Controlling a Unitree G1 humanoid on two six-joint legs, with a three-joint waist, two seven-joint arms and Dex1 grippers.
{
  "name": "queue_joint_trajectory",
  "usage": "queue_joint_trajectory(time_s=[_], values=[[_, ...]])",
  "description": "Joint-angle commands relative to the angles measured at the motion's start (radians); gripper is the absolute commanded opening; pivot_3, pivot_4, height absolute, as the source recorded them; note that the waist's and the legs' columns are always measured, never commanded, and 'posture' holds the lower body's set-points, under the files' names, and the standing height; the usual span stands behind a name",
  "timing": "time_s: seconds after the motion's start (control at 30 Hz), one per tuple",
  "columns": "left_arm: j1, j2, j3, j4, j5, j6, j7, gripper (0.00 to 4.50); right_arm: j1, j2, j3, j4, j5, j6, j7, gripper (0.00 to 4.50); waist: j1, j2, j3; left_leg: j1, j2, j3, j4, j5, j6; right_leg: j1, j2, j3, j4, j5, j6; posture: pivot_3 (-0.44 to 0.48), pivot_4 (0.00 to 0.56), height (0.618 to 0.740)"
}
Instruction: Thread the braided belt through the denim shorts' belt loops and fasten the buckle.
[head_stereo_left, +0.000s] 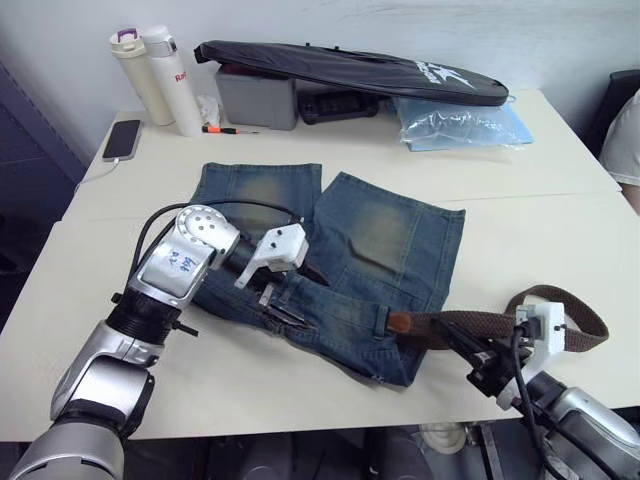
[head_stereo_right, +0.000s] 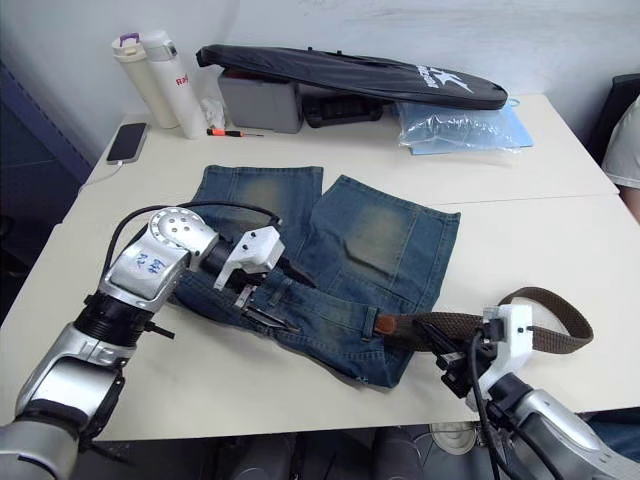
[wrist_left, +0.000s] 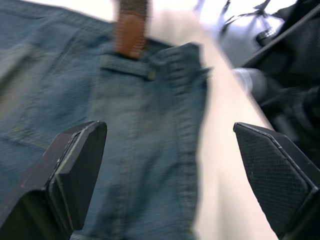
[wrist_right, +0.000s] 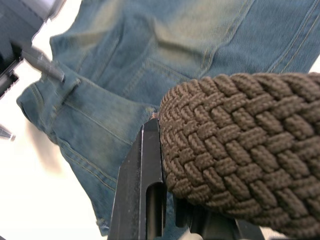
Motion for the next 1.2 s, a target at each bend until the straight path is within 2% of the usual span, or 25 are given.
queue_joint_trajectory(time_s=[0.03, 0.33, 0.53, 0.73, 0.93, 1.0, 1.03, 1.2], values=[[-0.031, -0.006, 0.006, -0.006, 0.014, -0.009, 0.013, 4.47, -0.007, 0.013, 0.023, 0.020, -0.048, 0.002, 0.016, 0.00, -0.001, 0.000, 0.000, 0.000, 0.000, 0.000, 0.000, 0.000, 0.000, 0.000, 0.000, 0.000, 0.000, 0.000, 0.000, 0.000, 0.150, 0.740], [-0.017, -0.001, 0.001, -0.029, 0.018, 0.008, 0.024, 4.47, -0.061, 0.083, 0.100, 0.095, -0.135, -0.018, 0.083, 0.00, -0.005, 0.000, 0.000, 0.000, 0.001, 0.000, -0.001, 0.000, 0.000, 0.000, 0.001, 0.000, 0.002, 0.001, 0.002, 0.000, 0.150, 0.740], [-0.022, -0.010, -0.014, -0.033, 0.027, 0.012, 0.023, 4.47, -0.169, 0.191, 0.211, 0.187, -0.235, -0.018, 0.082, 0.00, -0.018, -0.001, -0.001, 0.000, 0.001, 0.000, 0.000, 0.000, 0.000, 0.000, 0.001, 0.000, 0.006, 0.001, 0.002, 0.000, 0.150, 0.740], [-0.019, -0.020, -0.027, -0.038, 0.038, 0.010, 0.024, 4.47, -0.270, 0.292, 0.274, 0.242, -0.304, -0.006, 0.047, 0.00, -0.025, -0.001, -0.001, 0.001, 0.001, -0.001, -0.001, 0.000, 0.000, -0.001, 0.002, 0.000, 0.011, 0.006, 0.011, 0.000, 0.150, 0.740], [-0.022, -0.029, -0.040, -0.033, 0.039, 0.003, 0.018, 4.47, -0.265, 0.327, 0.279, 0.248, -0.322, 0.023, 0.041, 0.00, -0.025, -0.001, -0.001, 0.003, 0.002, -0.001, -0.001, 0.000, 0.000, -0.004, 0.002, 0.001, 0.013, 0.006, 0.011, 0.000, 0.150, 0.740], [-0.023, -0.034, -0.044, -0.029, 0.038, -0.001, 0.014, 4.50, -0.252, 0.333, 0.253, 0.235, -0.291, 0.033, 0.034, 0.87, -0.024, -0.001, -0.001, 0.003, 0.002, -0.001, -0.001, 0.000, 0.000, -0.004, 0.002, 0.001, 0.013, 0.006, 0.011, 0.000, 0.150, 0.740], [-0.023, -0.037, -0.046, -0.027, 0.037, -0.001, 0.013, 4.50, -0.247, 0.333, 0.243, 0.226, -0.284, 0.037, 0.032, 1.10, -0.024, -0.001, -0.001, 0.003, 0.002, -0.001, -0.001, 0.000, 0.000, -0.004, 0.002, 0.001, 0.013, 0.006, 0.011, 0.000, 0.150, 0.740], [-0.027, -0.056, -0.055, -0.016, 0.039, -0.016, 0.006, 4.50, -0.186, 0.334, 0.180, 0.167, -0.280, 0.021, 0.005, 3.43, -0.019, -0.001, -0.002, 0.002, 0.001, 0.000, 0.000, 0.000, 0.000, -0.004, 0.002, 0.001, 0.013, 0.006, 0.010, 0.000, 0.150, 0.740]])
